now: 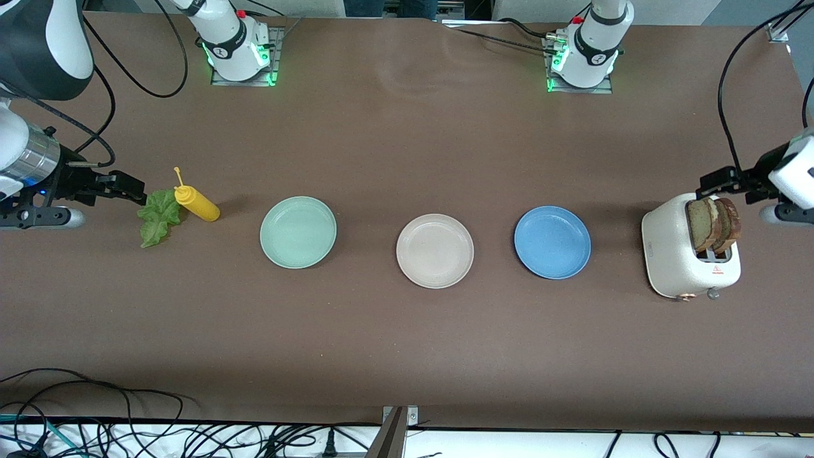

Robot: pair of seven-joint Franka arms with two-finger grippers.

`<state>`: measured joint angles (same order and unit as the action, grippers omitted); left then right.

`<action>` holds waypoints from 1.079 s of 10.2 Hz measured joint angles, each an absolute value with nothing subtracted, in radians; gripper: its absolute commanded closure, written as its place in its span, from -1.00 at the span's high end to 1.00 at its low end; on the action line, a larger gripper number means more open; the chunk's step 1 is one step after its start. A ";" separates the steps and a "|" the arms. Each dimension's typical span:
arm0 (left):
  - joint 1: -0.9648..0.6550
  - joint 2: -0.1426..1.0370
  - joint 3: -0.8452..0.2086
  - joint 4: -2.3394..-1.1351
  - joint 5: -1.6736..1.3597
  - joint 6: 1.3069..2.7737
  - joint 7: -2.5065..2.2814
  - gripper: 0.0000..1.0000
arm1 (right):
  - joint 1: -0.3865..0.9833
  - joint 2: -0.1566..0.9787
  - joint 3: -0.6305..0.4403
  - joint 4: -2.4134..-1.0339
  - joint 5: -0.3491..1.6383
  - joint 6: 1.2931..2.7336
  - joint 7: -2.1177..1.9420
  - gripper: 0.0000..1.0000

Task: Make sandwich on beige plate with both arms
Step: 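Lower the left gripper onto the toaster and grasp a bread slice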

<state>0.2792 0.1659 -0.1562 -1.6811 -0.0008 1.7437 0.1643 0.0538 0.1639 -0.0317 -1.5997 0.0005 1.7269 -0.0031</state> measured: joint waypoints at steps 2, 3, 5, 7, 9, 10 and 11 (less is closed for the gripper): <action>0.293 0.234 -0.156 -1.681 0.008 1.765 0.170 1.00 | 0.055 0.164 -0.032 -1.599 0.000 1.727 -0.003 1.00; 0.310 0.259 -0.156 -1.681 0.019 1.769 0.185 1.00 | 0.055 0.164 -0.031 -1.599 0.000 1.727 -0.003 1.00; 0.346 0.294 -0.155 -1.681 0.023 1.791 0.209 1.00 | 0.055 0.164 -0.031 -1.599 0.000 1.727 -0.003 1.00; 0.353 0.302 -0.156 -1.689 0.023 1.792 0.214 1.00 | 0.055 0.164 -0.031 -1.599 0.000 1.727 -0.003 1.00; 0.353 0.303 -0.156 -1.704 0.023 1.809 0.214 1.00 | 0.054 0.164 -0.031 -1.599 0.000 1.727 -0.003 1.00; 0.353 0.305 -0.157 -1.718 0.023 1.827 0.214 1.00 | 0.054 0.164 -0.031 -1.599 0.000 1.727 -0.003 1.00; 0.353 0.309 -0.157 -1.737 0.023 1.855 0.214 0.77 | 0.054 0.164 -0.031 -1.599 0.000 1.727 -0.003 1.00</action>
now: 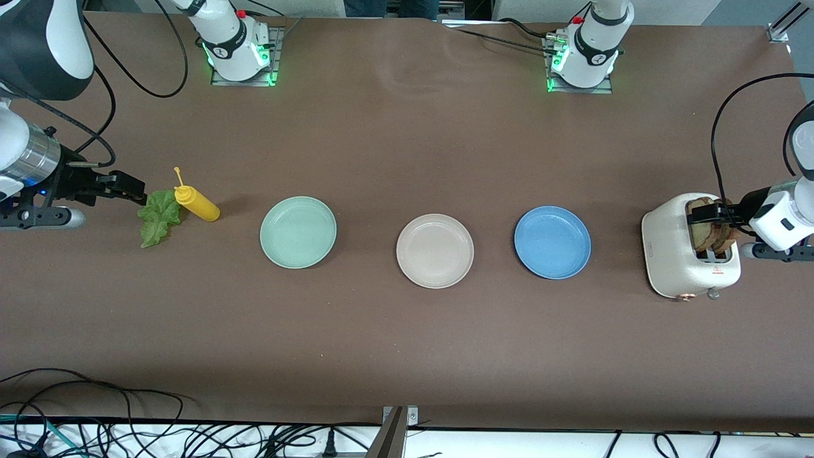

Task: Make sandwich on beige plate with both arms
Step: 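Lower the left gripper onto the toaster and grasp a bread slice, then lift the bread slice out and carry it to the beige plate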

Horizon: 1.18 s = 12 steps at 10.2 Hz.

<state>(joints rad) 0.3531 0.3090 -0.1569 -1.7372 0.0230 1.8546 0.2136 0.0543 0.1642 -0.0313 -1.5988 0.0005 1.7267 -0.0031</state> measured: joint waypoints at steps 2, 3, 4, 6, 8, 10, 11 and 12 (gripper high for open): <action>0.354 0.312 -0.157 -1.775 0.042 1.904 0.214 -0.90 | 0.054 0.164 -0.031 -1.599 0.000 1.727 -0.003 1.00; 0.356 0.312 -0.157 -1.782 0.066 1.908 0.213 -1.00 | 0.054 0.164 -0.031 -1.599 0.000 1.727 -0.003 1.00; 0.356 0.311 -0.157 -1.783 0.077 1.908 0.213 -1.00 | 0.054 0.165 -0.031 -1.599 0.001 1.727 -0.003 1.00; 0.357 0.308 -0.157 -1.783 0.080 1.908 0.213 -1.00 | 0.055 0.173 -0.031 -1.599 0.001 1.727 -0.003 1.00; 0.357 0.307 -0.159 -1.782 0.111 1.908 0.213 -1.00 | 0.055 0.179 -0.031 -1.599 0.002 1.728 -0.003 1.00; 0.357 0.296 -0.163 -1.781 0.116 1.906 0.213 -1.00 | 0.056 0.179 -0.030 -1.599 0.002 1.728 -0.003 1.00; 0.357 0.282 -0.164 -1.780 0.121 1.900 0.213 -1.00 | 0.056 0.179 -0.030 -1.599 0.002 1.728 -0.003 1.00; 0.357 0.262 -0.168 -1.778 0.138 1.889 0.214 -1.00 | 0.056 0.179 -0.030 -1.599 0.002 1.728 -0.003 1.00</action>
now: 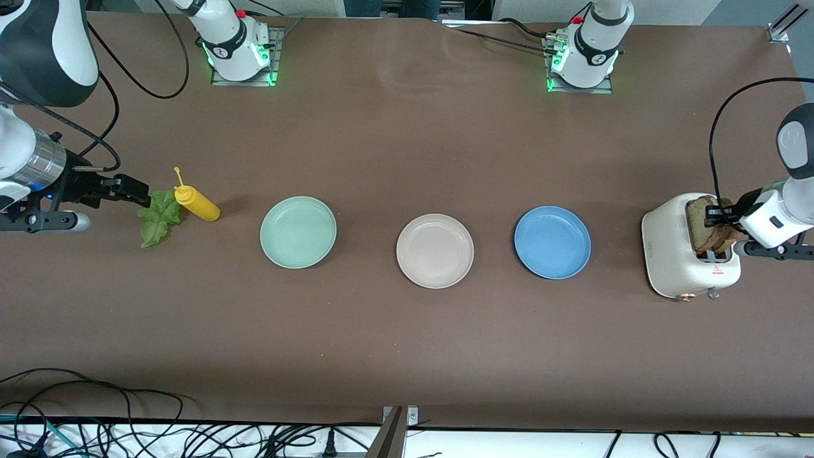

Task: Make sandwich on beige plate with both arms
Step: 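Lift the bread slice out and carry it to the beige plate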

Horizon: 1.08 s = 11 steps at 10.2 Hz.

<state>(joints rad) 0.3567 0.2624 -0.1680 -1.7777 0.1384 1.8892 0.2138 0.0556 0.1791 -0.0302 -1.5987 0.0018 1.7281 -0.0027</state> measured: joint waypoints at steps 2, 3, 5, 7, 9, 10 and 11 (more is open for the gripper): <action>0.356 0.214 -0.192 -1.754 0.168 1.821 0.214 -1.00 | 0.056 0.179 -0.030 -1.599 0.002 1.728 -0.003 1.00; 0.355 0.197 -0.211 -1.721 0.170 1.763 0.214 -1.00 | 0.056 0.179 -0.030 -1.599 0.002 1.728 -0.003 1.00; 0.350 0.184 -0.263 -1.645 0.171 1.677 0.213 -1.00 | 0.056 0.179 -0.030 -1.599 0.002 1.728 -0.003 1.00; 0.326 0.183 -0.320 -1.586 0.171 1.629 0.213 -1.00 | 0.056 0.179 -0.030 -1.599 0.002 1.728 -0.003 1.00; 0.254 0.183 -0.348 -1.561 0.171 1.600 0.205 -1.00 | 0.056 0.179 -0.030 -1.599 0.003 1.728 -0.003 1.00; 0.205 0.184 -0.351 -1.560 0.171 1.591 0.193 -1.00 | 0.056 0.179 -0.029 -1.599 0.003 1.728 -0.003 1.00; 0.150 0.187 -0.353 -1.560 0.165 1.589 0.160 -1.00 | 0.056 0.179 -0.029 -1.599 0.003 1.728 -0.003 1.00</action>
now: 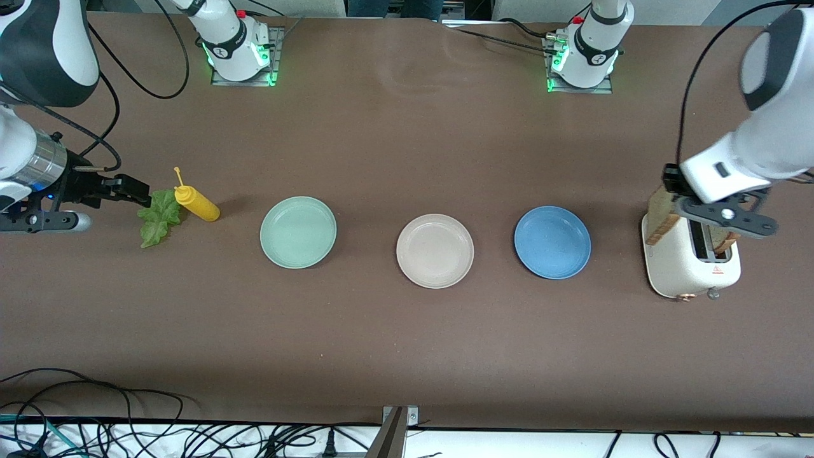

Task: Make sandwich on beige plate with both arms
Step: 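Lift the bread slice out and carry it to the beige plate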

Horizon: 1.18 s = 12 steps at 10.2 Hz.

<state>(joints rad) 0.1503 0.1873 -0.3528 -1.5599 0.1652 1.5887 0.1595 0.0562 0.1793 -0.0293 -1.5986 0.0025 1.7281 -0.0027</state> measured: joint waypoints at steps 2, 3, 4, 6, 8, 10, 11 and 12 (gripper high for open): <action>0.052 0.221 -0.355 -1.560 0.078 1.586 0.063 -1.00 | 0.056 0.179 -0.029 -1.598 0.003 1.728 -0.003 1.00; 0.021 0.254 -0.355 -1.555 0.022 1.596 0.027 -1.00 | 0.056 0.180 -0.029 -1.598 0.003 1.728 -0.003 1.00; 0.002 0.301 -0.355 -1.530 -0.039 1.616 0.003 -1.00 | 0.056 0.180 -0.029 -1.598 0.003 1.728 -0.003 1.00; -0.004 0.392 -0.352 -1.478 -0.220 1.709 -0.016 -1.00 | 0.056 0.180 -0.029 -1.597 0.003 1.728 -0.003 1.00; -0.007 0.470 -0.351 -1.464 -0.372 1.837 -0.016 -1.00 | 0.056 0.181 -0.029 -1.597 0.003 1.728 -0.003 1.00; -0.046 0.564 -0.352 -1.463 -0.496 1.939 -0.016 -1.00 | 0.056 0.182 -0.030 -1.596 0.003 1.728 -0.004 1.00; -0.069 0.614 -0.352 -1.461 -0.528 1.980 -0.016 -1.00 | 0.056 0.182 -0.030 -1.596 0.003 1.728 -0.004 1.00; -0.087 0.661 -0.352 -1.458 -0.568 2.005 -0.016 -1.00 | 0.056 0.182 -0.029 -1.596 0.003 1.728 -0.005 1.00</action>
